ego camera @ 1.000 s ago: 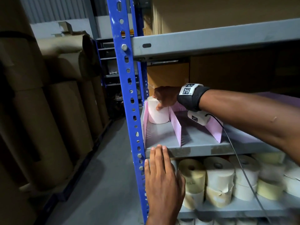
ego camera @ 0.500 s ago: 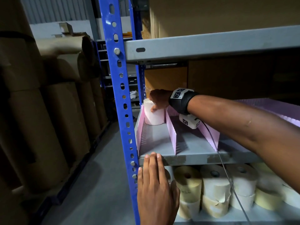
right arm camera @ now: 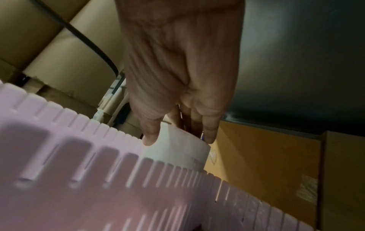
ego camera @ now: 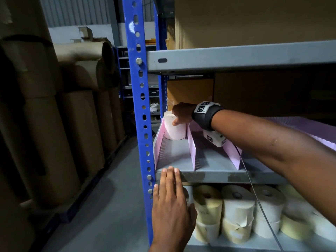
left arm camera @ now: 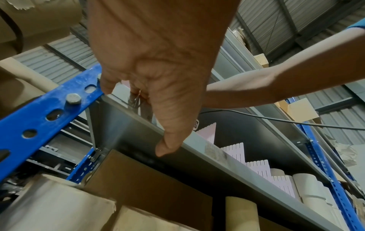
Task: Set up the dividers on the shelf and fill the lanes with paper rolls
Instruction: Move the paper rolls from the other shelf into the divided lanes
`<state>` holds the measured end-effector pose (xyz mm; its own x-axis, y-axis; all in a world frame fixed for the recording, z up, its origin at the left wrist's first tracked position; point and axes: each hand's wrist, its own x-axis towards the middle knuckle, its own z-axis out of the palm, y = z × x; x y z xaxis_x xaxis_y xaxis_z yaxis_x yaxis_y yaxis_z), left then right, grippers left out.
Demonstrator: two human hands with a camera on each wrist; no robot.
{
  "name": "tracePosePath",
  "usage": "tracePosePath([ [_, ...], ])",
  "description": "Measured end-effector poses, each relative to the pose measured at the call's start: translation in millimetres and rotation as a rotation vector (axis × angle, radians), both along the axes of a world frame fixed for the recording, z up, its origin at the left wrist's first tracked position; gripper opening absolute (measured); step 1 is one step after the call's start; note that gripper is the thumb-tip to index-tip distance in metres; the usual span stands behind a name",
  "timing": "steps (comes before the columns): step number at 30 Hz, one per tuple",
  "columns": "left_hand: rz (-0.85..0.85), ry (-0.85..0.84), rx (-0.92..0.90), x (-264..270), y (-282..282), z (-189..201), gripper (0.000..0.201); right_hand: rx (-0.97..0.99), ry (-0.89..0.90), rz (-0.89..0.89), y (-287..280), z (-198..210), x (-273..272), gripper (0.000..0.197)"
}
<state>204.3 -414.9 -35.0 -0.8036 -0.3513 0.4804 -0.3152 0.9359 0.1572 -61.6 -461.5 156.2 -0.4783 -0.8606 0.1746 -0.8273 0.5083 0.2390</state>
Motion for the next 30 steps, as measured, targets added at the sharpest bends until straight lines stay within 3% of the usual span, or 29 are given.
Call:
tracePosePath([
  [2,-0.003,-0.028,0.015,3.0,-1.0,1.8,0.109,-0.006,0.001,-0.002,8.7,4.0,6.4,0.040],
  [5,-0.032,-0.103,0.019,3.0,-6.5,-5.6,0.106,-0.027,0.015,0.016,29.4,10.1,30.3,0.060],
  [10,-0.116,-0.054,0.072,25.4,-4.6,-9.3,0.095,-0.144,0.013,0.138,95.2,17.5,96.3,0.052],
  [15,-0.247,0.065,0.243,63.6,20.8,-28.2,0.087,-0.337,0.039,0.213,190.8,-22.0,165.4,0.061],
  [20,-0.309,0.229,0.339,83.4,66.1,-38.2,0.073,-0.453,-0.049,0.047,294.5,-88.2,222.1,0.050],
  [30,-0.604,0.169,0.407,56.8,198.4,-25.7,0.053,-0.543,-0.209,-0.357,479.9,-167.2,235.8,0.050],
])
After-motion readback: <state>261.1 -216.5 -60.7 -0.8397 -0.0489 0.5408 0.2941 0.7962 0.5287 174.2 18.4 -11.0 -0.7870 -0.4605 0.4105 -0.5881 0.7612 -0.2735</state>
